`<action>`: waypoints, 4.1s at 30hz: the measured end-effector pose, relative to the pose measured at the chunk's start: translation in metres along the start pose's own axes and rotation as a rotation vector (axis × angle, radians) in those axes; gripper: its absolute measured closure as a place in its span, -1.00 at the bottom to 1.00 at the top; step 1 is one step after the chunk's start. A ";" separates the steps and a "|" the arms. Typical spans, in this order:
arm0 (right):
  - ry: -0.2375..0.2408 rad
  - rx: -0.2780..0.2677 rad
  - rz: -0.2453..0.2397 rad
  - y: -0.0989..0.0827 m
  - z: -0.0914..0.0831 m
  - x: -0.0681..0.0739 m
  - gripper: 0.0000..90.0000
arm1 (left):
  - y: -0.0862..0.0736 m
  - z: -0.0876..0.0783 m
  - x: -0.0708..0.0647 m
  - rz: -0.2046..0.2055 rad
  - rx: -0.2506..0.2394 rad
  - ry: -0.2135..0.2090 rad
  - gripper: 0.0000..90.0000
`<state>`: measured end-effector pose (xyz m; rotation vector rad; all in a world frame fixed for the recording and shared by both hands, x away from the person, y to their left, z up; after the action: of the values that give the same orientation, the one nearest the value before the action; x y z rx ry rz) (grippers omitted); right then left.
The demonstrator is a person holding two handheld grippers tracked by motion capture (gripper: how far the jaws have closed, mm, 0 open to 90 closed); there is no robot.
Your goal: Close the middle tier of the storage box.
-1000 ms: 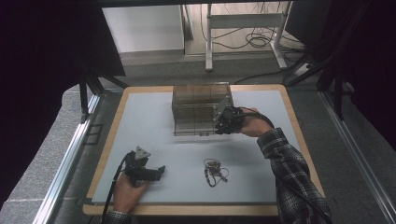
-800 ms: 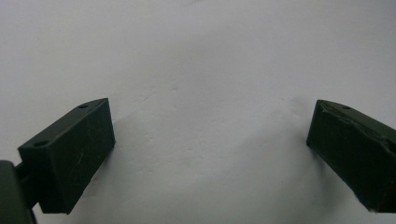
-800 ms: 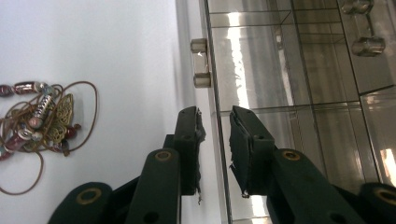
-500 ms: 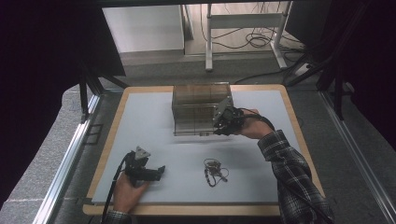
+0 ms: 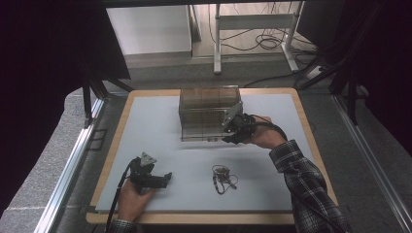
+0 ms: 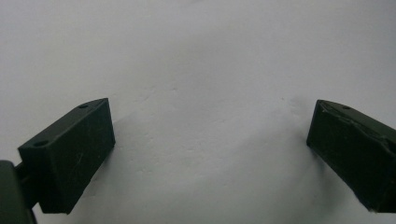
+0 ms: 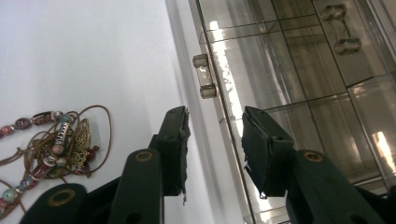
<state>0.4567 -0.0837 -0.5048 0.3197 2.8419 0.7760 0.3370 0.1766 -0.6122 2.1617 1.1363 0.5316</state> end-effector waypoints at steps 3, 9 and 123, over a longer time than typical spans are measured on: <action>-0.005 -0.007 0.019 -0.001 0.000 0.001 0.28 | 0.000 0.000 0.000 0.000 0.000 0.000 -0.97; -0.026 -0.027 0.056 -0.004 -0.002 0.005 0.22 | 0.000 0.000 0.000 0.000 0.000 0.000 -0.97; 0.004 -0.101 0.313 -0.072 0.035 0.108 0.32 | 0.000 0.000 0.000 0.000 0.000 0.001 -0.97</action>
<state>0.3492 -0.1003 -0.5837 0.7609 2.7784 0.9729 0.3369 0.1766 -0.6122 2.1615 1.1367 0.5324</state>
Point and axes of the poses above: each handheld gripper's, and its own axes: z roughly forward along the jaws, y roughly out of its top, x roughly to its left, the point moved 8 cm from there along z, roughly forward along the jaws, and after that the axes turned 9 degrees about z, right-handed, at the moved point
